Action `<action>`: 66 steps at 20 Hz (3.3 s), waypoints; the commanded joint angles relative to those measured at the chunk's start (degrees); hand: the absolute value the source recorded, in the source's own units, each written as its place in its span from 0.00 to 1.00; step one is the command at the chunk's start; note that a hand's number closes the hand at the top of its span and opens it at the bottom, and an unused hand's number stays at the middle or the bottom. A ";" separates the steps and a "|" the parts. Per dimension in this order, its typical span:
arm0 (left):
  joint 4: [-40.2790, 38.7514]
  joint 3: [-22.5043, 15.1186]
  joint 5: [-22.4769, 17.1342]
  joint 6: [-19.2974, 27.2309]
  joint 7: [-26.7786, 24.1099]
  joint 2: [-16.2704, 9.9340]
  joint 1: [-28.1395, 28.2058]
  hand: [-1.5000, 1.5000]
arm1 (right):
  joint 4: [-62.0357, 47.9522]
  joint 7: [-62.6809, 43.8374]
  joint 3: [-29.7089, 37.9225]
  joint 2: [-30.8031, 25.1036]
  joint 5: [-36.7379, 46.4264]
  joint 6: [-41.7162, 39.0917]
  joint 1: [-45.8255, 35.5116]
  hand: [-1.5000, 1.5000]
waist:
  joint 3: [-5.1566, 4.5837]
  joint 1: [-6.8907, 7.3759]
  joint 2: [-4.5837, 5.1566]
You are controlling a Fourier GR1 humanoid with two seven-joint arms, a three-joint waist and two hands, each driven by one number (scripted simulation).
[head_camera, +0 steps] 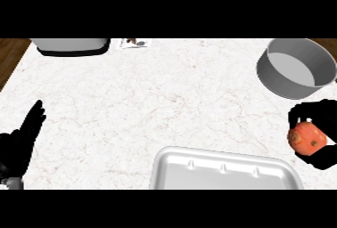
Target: Pick the squash from the tray and place it in the pot
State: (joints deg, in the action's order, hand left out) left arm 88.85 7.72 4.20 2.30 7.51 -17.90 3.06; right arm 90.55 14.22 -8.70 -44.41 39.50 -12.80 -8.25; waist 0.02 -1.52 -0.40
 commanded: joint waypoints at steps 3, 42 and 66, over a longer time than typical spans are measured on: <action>0.07 1.42 -0.79 -0.75 0.13 -0.85 0.24 0.50 | 8.77 -0.35 13.35 -0.69 -4.94 8.29 2.25 1.00 | -0.04 -0.55 -0.17; 0.65 -3.02 3.81 -2.50 0.39 4.10 -4.02 0.50 | -71.17 24.16 18.95 0.31 0.57 17.43 -47.35 1.00 | 0.21 6.36 2.12; -2.31 -0.40 3.06 -2.91 0.84 2.69 -8.04 0.50 | -84.64 28.81 39.16 -0.95 -19.66 -5.00 -54.33 0.00 | 0.30 5.11 2.30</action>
State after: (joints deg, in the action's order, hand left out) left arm 87.50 6.47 7.67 -0.31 7.24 -14.48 -2.91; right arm 7.40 43.19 27.45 -43.92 22.99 -12.54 -62.47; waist 0.34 4.20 1.87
